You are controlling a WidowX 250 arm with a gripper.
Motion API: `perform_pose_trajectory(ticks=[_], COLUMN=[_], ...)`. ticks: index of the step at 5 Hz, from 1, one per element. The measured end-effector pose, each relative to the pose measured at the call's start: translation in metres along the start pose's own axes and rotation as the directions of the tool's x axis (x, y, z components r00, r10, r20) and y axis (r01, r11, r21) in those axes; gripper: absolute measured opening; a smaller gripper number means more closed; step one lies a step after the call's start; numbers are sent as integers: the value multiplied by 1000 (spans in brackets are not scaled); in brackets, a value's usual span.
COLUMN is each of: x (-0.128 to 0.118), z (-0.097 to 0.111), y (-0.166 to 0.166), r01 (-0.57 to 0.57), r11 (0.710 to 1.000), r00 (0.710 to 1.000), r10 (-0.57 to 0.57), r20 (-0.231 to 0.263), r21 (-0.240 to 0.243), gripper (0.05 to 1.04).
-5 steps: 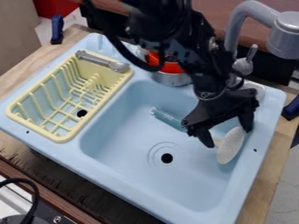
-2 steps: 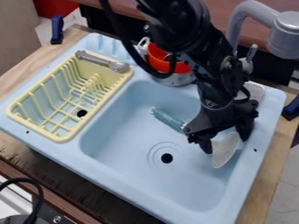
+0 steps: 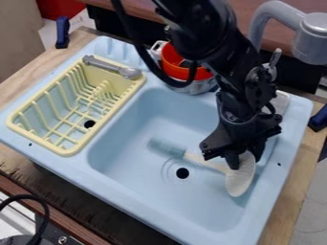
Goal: Moving the spoon to the yellow basket.
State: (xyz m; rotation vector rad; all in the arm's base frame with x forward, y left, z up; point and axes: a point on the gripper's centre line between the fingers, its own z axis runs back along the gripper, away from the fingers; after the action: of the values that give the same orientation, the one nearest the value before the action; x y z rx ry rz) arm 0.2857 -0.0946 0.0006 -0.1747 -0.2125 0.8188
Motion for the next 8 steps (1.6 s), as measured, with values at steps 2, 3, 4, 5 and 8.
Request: perform_pose_trajectory(ticks=[2,3,4,5,8], x=[1,2,12,16,24], z=[10,24,46,63,104], y=[7,20,28,35,45], r01=[-28,-55,-68,-58,-72], r11=[1000,998,998,998,991], r00=[1000,998,997,997,996], r10=[28,55,68,56,66], r20=[11,-10,-21,-50,-56], r21=[14,30,2,-38,-112], gripper=[155,70,54,54,54])
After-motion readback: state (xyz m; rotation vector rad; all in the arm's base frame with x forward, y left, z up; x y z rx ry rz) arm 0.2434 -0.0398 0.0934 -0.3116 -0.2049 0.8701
